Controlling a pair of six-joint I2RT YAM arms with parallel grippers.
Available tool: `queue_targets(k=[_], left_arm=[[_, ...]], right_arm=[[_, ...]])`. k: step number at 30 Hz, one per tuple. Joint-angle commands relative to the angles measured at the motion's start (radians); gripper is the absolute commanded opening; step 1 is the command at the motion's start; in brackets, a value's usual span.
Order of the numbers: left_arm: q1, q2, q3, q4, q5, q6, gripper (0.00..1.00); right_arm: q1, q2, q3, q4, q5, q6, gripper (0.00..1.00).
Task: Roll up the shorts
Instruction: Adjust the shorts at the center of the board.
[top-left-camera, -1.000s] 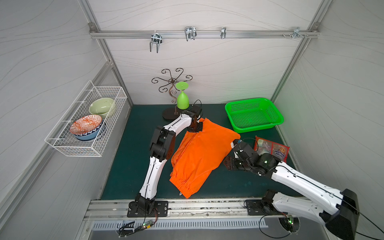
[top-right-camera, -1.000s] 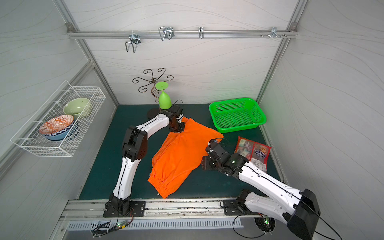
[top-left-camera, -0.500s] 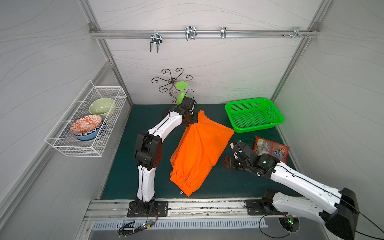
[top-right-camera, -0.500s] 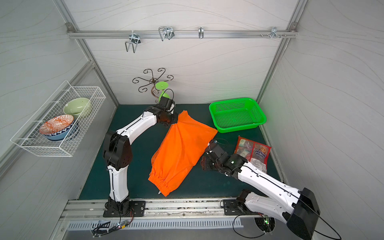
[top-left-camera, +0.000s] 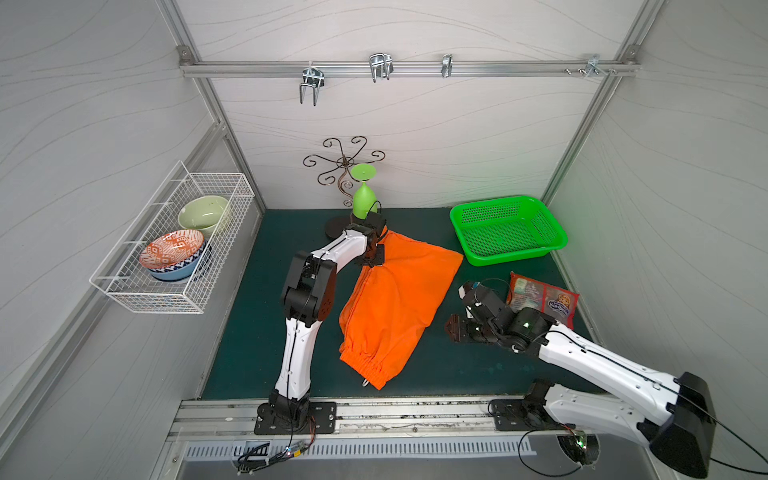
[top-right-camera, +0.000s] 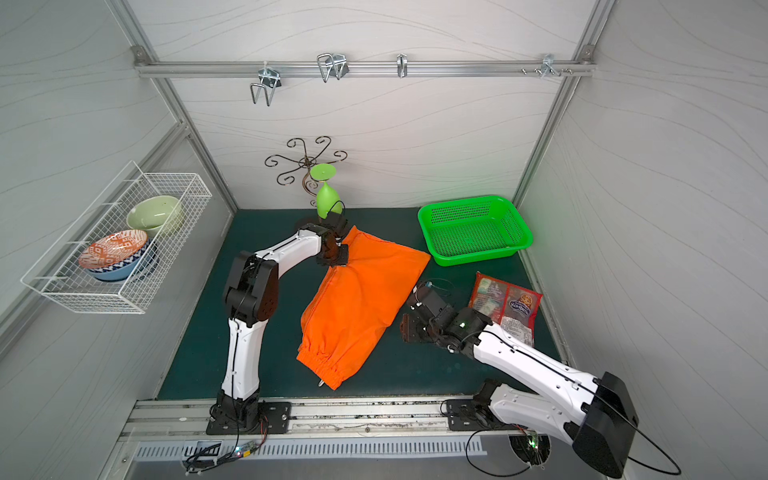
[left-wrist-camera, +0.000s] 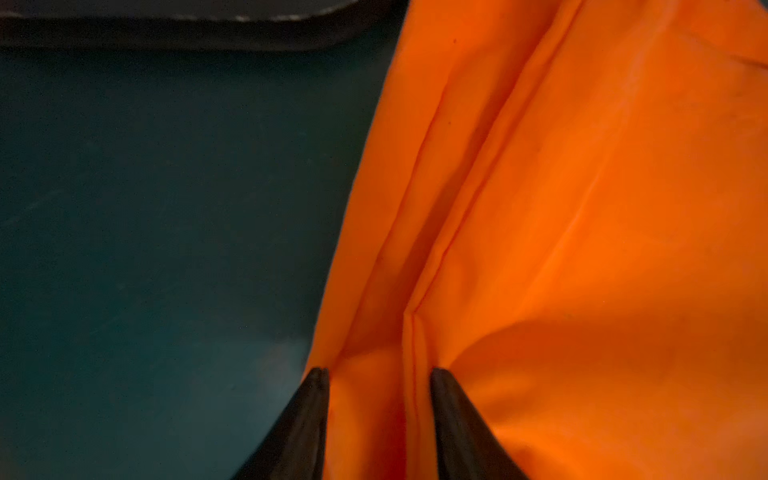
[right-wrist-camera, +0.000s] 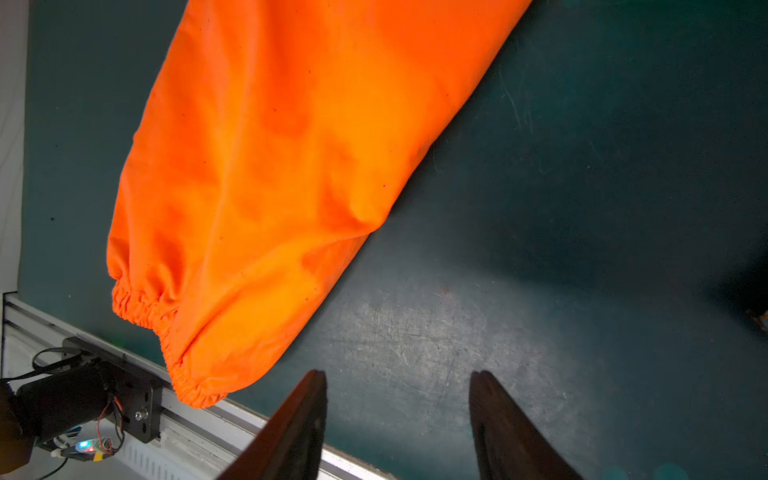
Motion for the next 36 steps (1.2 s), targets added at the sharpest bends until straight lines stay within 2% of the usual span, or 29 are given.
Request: queue_targets(k=[1,6,8,12,16,22,26,28,32,36], left_arm=[[-0.003,-0.181,-0.032,-0.001,-0.044,-0.018,0.51],[-0.006,-0.366,-0.205,-0.037,0.048,-0.086,0.52],[-0.016,-0.434,-0.298,-0.066,0.05,-0.132,0.52],[-0.045,-0.549,-0.516,-0.12,0.039,-0.238,0.52],[-0.106,-0.675,-0.711,-0.12,-0.063,-0.294,0.5],[-0.148,-0.77,-0.845,-0.123,-0.08,-0.325,0.47],[-0.155,-0.767,-0.919,-0.06,-0.032,-0.338,0.37],[-0.167,-0.738,-0.932,-0.012,0.008,-0.342,0.29],[-0.22,-0.641,-0.892,0.054,0.068,-0.36,0.17],[-0.24,-0.532,-0.83,0.116,0.118,-0.385,0.09]], right_arm=[[0.014,0.048,-0.003,0.056,-0.016,-0.012,0.59],[0.023,0.153,0.027,0.105,-0.039,-0.038,0.59],[0.024,0.196,0.043,0.122,-0.051,-0.052,0.59],[0.025,0.278,0.081,0.167,-0.1,-0.074,0.59],[0.029,0.375,0.117,0.234,-0.164,-0.092,0.58],[0.029,0.57,0.188,0.315,-0.25,-0.086,0.55],[0.008,0.664,0.233,0.296,-0.21,-0.059,0.47],[-0.022,0.702,0.253,0.257,-0.167,-0.032,0.41],[-0.107,0.731,0.262,0.233,-0.139,-0.024,0.4],[-0.18,0.762,0.322,0.198,-0.117,-0.082,0.4]])
